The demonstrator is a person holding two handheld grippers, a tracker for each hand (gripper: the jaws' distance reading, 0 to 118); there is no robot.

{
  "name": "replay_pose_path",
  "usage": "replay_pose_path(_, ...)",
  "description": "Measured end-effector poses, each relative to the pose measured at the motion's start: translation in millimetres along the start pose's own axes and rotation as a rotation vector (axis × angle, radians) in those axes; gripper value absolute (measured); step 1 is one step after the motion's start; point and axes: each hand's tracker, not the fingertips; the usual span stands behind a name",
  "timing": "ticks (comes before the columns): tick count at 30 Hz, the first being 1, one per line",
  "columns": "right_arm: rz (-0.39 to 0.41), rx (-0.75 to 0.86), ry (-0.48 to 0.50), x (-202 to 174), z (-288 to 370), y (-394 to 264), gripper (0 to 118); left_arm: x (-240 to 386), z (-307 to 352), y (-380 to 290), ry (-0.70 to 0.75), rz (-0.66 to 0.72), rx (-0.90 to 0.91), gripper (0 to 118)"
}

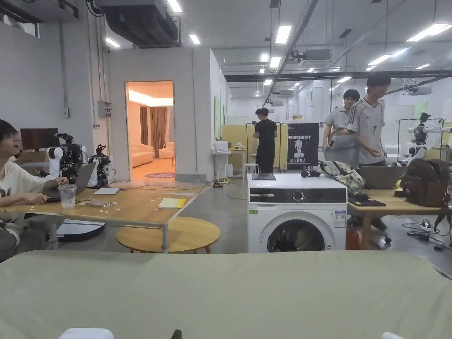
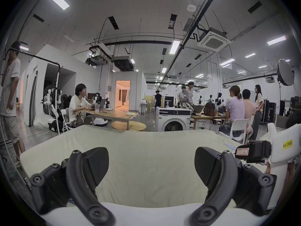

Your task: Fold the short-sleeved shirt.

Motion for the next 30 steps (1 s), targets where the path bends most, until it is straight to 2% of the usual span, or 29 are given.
replay_pose_path(8, 0.014, 0.008, 0.019, -0.9, 0.9, -5.2, 113, 2.0, -1.7, -2.4, -0.014, 0.001, -0.011, 107)
replay_pose_path(11, 0.009, 0.026, -0.054, -4.8, -1.1, -6.5, 113, 2.8, -3.0, -4.4, -0.019, -0.003, -0.018, 107)
replay_pose_path(16, 0.021, 0.024, -0.009, 0.8, -3.7, -7.6, 113, 3.0, -3.6, -6.5, -0.028, -0.008, -0.028, 107)
replay_pose_path(19, 0.04, 0.007, -0.015, -1.8, -5.0, -9.6, 113, 2.7, -4.9, -7.0, -0.022, -0.002, -0.03, 107)
replay_pose_path(22, 0.111, 0.015, -0.021, -5.6, -7.1, -13.4, 113, 1.5, -5.3, -7.3, -0.03, 0.009, -0.032, 107)
replay_pose_path(28, 0.344, 0.159, -0.085, -18.7, -4.2, -29.5, 113, 1.1, -5.9, -11.4, -0.01, -0.015, -0.015, 107)
replay_pose_path(30, 0.354, 0.138, -0.11, -23.9, -6.6, -30.7, 113, -1.0, -6.5, -11.1, -0.002, -0.001, -0.011, 107)
